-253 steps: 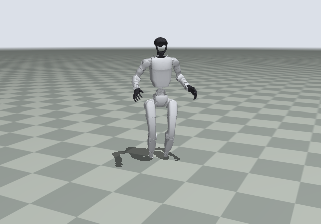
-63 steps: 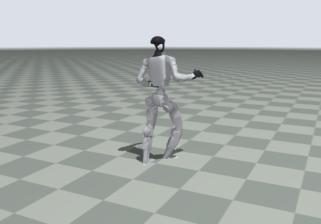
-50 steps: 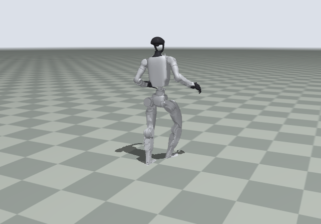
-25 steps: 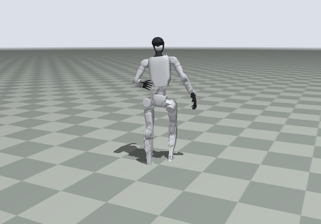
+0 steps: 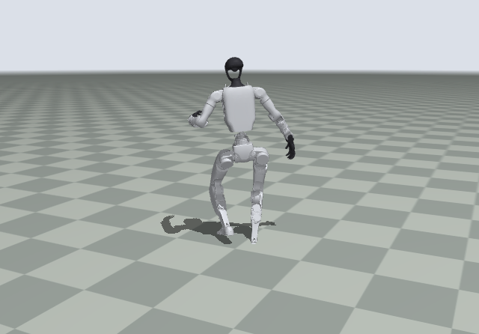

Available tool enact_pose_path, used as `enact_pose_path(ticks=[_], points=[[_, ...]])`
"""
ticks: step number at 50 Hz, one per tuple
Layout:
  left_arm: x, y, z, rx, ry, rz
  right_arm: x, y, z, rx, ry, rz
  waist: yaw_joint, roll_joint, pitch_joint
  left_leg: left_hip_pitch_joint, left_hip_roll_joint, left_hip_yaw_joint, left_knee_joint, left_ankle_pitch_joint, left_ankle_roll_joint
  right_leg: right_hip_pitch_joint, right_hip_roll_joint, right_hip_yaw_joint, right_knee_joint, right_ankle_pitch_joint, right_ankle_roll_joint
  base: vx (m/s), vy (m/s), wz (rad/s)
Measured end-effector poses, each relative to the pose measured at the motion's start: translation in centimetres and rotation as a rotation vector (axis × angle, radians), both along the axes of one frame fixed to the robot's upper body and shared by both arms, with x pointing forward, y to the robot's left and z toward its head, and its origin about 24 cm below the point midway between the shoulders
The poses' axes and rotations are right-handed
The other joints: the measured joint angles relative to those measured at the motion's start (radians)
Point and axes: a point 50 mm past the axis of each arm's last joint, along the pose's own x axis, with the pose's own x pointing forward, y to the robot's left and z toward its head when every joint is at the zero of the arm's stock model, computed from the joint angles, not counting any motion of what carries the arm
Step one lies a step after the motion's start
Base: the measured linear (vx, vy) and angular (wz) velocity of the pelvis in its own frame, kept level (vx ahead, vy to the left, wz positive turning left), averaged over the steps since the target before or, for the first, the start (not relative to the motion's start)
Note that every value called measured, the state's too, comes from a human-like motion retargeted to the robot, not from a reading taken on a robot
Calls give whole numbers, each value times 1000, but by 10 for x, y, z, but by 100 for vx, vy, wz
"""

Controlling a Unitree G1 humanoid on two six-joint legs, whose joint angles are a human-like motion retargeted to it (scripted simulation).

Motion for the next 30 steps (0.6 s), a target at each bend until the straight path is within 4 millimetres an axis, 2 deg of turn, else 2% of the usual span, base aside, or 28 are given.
enact_pose_path(ticks=[7, 15, 23, 27, 30], points=[[-12, 20, 6, 39, -20, 91, 23, -20, 20, -78, -96, -27, 5, -37, 19, -141, -76, 68, -269, -51, 25, 72, -107, -14, -9, -52, 29, 15, 3, 46], [-29, 49, -6, 30, 15, 251, 53, -39, 49, -207, -207, -4, -25, -38, -17, -246, -168, 126, -654, 4, -3, 91, -182, -58, -14, -80, 56, 15, 9, 44], [-49, 73, -19, -20, 33, 415, 68, -51, 69, -308, -309, -34, -23, 3, -44, -259, -164, 134, -684, 105, -19, 141, -174, -73, -12, -117, 42, 28, 11, 26], [-61, 84, -25, -51, 27, 508, 66, -51, 69, -331, -335, -71, -17, 18, -51, -240, -152, 131, -604, 160, -17, 189, -162, -68, -3, -137, 33, 39, 10, 30], [-70, 90, -30, -80, 26, 564, 60, -48, 63, -331, -334, -107, -26, 9, -55, -209, -182, 135, -551, 194, -3, 223, -172, -30, 43, -154, 33, 43, 10, 60]])
